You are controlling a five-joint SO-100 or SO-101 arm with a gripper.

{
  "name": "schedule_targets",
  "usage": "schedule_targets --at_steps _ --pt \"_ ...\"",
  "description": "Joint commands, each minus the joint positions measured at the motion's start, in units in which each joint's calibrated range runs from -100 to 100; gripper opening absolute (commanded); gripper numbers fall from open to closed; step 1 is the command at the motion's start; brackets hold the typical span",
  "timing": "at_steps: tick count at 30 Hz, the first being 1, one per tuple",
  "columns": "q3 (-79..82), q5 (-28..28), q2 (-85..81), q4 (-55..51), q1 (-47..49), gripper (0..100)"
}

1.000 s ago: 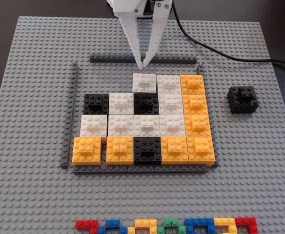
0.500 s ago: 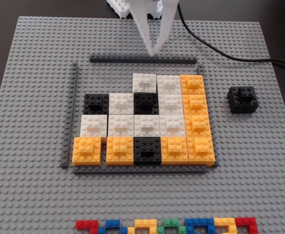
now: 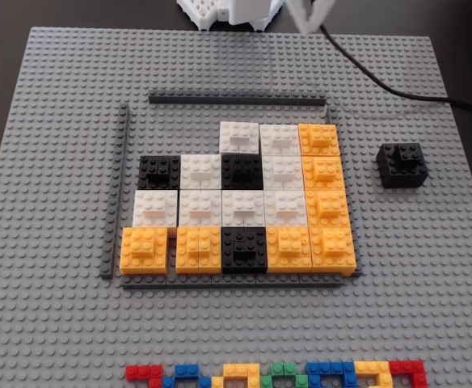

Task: Grab the cube and place it into the grid

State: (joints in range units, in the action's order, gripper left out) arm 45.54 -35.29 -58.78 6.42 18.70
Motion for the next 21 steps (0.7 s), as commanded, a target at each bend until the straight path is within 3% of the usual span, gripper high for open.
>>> schedule_targets --at_steps 1,21 --pt "-11.8 1.5 8.6 -1.0 2.3 0" --pt "-37.3 4.5 47.0 -0.1 10.8 0"
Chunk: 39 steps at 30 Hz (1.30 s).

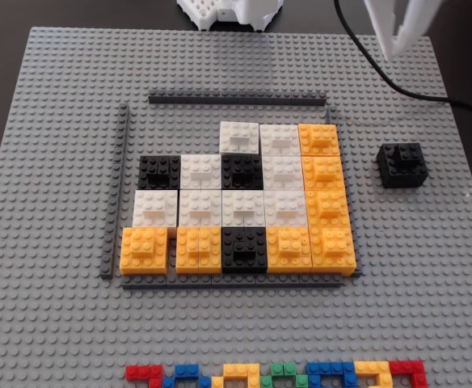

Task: Grab the cube and place it into the grid

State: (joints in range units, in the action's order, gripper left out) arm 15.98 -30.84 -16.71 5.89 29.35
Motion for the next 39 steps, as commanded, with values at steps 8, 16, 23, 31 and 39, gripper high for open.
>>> schedule_targets --at_steps 8,16,23,31,39 --pt "-16.4 0.2 17.9 0.7 -0.4 0" --pt "-20.9 -0.1 25.0 1.6 -0.4 10" --pt "-20.3 -1.0 27.1 2.9 -1.3 20" --pt "-17.9 -1.6 28.0 3.5 -2.3 22" --pt "-16.2 -1.3 29.3 5.1 -2.3 21"
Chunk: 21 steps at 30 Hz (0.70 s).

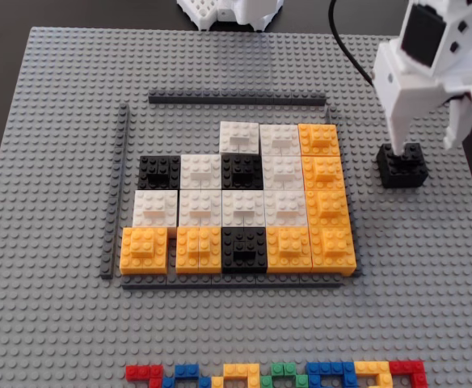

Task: Grab the cube and place it into the grid

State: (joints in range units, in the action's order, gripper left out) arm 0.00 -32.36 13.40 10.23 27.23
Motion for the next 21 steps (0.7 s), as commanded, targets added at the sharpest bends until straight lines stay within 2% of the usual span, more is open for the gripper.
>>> schedule_targets --at_steps 1,12,21 --pt "0.0 0.2 -0.5 0.8 -0.2 21" --pt "1.1 0.7 0.8 1.4 0.0 19" --pt "1.8 0.9 1.2 1.8 -0.2 12"
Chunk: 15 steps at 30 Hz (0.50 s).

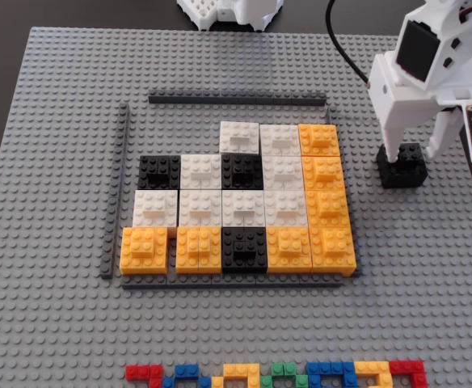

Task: Grab the cube and place it into the grid

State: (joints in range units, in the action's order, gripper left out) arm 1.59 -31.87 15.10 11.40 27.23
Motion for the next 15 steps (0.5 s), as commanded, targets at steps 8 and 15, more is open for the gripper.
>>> schedule_targets --at_steps 8,15 --pt "0.4 -0.1 -0.3 0.6 -0.6 9" --pt "0.4 -0.1 -2.2 0.2 -0.8 6"
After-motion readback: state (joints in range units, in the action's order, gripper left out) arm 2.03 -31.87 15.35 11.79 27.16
